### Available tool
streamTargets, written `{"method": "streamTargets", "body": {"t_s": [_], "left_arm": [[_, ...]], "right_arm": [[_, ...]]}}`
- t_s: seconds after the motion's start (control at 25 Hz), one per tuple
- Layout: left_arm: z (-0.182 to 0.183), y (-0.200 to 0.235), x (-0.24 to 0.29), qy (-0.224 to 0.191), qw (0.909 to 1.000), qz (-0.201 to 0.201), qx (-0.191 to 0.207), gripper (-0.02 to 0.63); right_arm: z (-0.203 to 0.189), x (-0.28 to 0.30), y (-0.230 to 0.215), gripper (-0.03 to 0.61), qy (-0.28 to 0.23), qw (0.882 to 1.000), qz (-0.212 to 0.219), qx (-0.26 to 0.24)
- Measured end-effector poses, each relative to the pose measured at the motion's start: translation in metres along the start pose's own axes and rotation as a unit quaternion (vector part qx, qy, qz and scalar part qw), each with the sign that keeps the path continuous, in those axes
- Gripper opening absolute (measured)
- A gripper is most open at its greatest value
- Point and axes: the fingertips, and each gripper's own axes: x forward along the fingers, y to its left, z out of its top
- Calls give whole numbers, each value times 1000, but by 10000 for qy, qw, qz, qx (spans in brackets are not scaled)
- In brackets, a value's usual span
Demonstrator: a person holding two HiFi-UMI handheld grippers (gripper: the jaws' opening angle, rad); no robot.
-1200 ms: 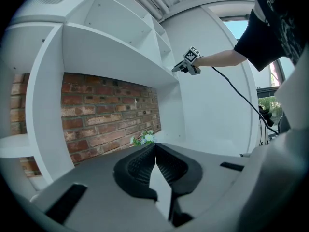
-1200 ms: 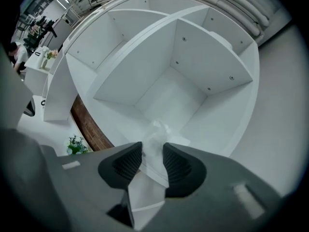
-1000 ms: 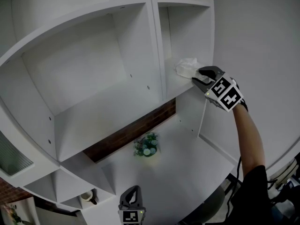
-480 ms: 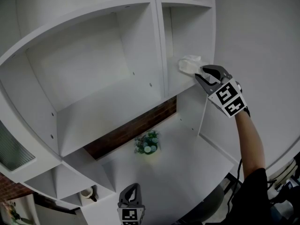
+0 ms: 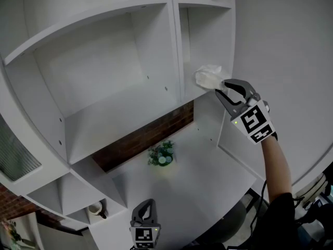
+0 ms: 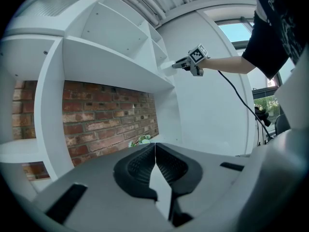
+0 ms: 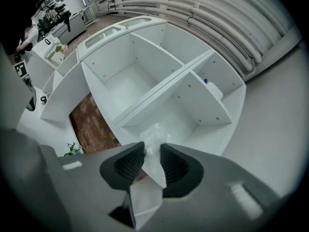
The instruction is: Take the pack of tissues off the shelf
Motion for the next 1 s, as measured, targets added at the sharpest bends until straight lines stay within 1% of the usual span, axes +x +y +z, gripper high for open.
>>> {"method": "streamTargets", "body": {"t_s": [0.2, 0.36, 0.44, 0.6, 0.8, 1.0], "left_arm": [[7, -7, -8, -153, 9998, -82, -64, 11], [22, -16, -14, -260, 9995, -125, -147, 11], [23, -21, -16, -293, 9994, -180, -105, 11], [22, -23, -20, -230, 9993, -231, 155, 11], [24, -23, -25, -285, 9992, -223, 183, 11], [23, -18, -32, -315, 9993, -104, 191, 11]], "right_arm": [[-1, -18, 19, 106, 29, 9999, 56, 78], [-3, -29, 35, 106, 79, 9999, 136, 46], [-6, -35, 42, 106, 97, 9998, 134, 115], [-11, -39, 56, 106, 116, 9994, 168, 281], [-15, -47, 69, 106, 122, 9985, 187, 497], [-20, -51, 93, 106, 138, 9980, 255, 564]]}}
